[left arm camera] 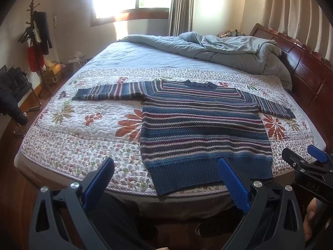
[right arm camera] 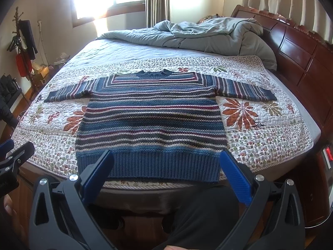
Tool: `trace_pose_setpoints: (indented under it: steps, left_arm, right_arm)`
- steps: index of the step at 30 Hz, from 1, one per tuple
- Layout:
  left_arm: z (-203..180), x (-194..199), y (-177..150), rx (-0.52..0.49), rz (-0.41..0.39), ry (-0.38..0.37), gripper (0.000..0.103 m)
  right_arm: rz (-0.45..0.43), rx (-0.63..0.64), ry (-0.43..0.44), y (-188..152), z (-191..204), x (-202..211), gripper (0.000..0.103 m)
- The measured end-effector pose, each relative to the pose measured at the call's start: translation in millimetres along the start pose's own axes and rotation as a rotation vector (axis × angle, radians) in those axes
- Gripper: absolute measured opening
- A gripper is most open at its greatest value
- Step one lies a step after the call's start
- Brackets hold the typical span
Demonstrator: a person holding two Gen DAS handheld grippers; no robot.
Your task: Fold small clothes
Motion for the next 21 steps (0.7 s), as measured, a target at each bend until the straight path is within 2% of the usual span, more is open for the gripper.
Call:
trace_pose_setpoints:
  steps: [21]
  left_arm:
    - [-0.8, -3.8, 1.9, 0.0, 0.009, 0.003, 0.099]
  right_arm:
    - [0.013, 0.001, -0.001, 0.0, -3.2, -6.8, 0.1]
Point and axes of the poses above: each gripper's, at about its wrist camera, not at the fingertips, and x roughly against the way its jaws point, z to its left, y to its top, the point moved 5 cm from there along -x, roughly the way its jaws point, and after that the axes turned 4 degrees about -y, right-handed, at the moved point
